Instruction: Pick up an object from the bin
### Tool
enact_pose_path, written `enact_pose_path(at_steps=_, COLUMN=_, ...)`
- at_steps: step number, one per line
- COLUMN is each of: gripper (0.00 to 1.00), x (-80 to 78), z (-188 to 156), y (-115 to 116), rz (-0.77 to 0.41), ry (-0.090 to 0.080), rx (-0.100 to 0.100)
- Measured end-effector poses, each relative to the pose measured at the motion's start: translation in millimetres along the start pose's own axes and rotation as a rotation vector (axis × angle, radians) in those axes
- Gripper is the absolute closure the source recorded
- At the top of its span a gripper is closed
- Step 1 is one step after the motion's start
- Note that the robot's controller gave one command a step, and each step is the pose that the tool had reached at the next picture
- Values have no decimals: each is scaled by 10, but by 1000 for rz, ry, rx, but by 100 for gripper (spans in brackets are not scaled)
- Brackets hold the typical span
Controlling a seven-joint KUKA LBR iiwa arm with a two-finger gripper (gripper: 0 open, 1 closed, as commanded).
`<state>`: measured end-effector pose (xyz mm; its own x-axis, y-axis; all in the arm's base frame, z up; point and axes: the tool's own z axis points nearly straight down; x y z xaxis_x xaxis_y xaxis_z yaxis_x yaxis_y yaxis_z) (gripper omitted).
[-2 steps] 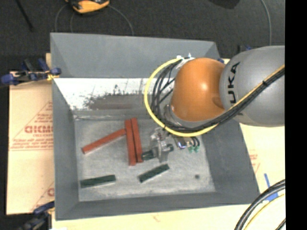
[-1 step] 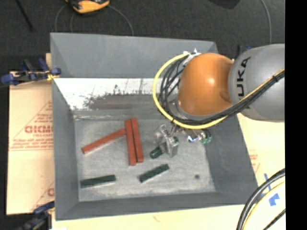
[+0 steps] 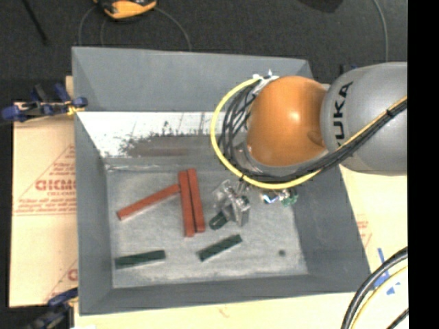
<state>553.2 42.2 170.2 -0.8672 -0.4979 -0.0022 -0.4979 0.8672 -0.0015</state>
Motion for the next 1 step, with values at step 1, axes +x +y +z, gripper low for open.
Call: enact_pose_path(at_steps=1, gripper=100, x=-39, z=-344, y=35, rz=246, ry=7, rx=-6)
